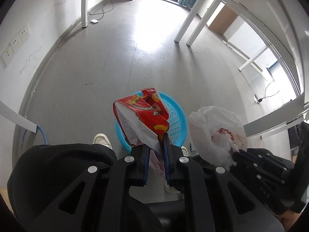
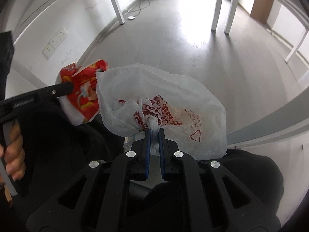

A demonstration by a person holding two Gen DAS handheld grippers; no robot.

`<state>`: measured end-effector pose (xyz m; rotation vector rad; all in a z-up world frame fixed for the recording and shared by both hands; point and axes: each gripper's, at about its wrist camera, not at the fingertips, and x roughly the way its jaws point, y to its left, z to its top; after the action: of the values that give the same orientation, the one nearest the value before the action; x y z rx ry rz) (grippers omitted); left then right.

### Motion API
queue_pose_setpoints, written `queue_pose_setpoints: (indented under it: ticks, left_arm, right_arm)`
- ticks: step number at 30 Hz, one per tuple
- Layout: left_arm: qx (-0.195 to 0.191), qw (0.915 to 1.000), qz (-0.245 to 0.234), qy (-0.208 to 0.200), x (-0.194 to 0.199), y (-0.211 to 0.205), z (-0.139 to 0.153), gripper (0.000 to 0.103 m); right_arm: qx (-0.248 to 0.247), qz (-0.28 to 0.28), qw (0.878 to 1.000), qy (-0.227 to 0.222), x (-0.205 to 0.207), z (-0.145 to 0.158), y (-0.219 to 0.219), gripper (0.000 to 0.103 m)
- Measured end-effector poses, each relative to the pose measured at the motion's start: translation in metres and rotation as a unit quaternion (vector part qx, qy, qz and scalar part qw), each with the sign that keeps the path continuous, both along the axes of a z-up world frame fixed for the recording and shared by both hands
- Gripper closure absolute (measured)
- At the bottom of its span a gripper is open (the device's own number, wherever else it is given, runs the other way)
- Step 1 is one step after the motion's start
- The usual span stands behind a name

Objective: Collect trash
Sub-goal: 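Carry the red wrapper and white bag down over the blue wastebasket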

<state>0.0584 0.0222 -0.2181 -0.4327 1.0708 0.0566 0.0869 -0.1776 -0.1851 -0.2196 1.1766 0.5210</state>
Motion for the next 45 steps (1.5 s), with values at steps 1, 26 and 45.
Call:
queue_pose_setpoints:
  ticks: [1,26,45]
  left_arm:
    - [0.0,1.0,0.001,0.0,0.004,0.002,-0.001,0.091]
    - [0.005,0.9989,0.005,0.047,0.071,0.012,-0.043,0.091]
    - [0.033,0.9923,-0.021,0.117,0.114,0.005,-0.084,0.091]
  right_arm:
    - [0.0,-0.002,1.0,0.007,0.005,-0.005,0.002,0.095]
    - [-0.02,-0.027,0.996,0.085,0.068,-0.081,0.025,0.095]
    - [-0.055,-0.06,0.982,0.172,0.13,-0.161,0.039,0.095]
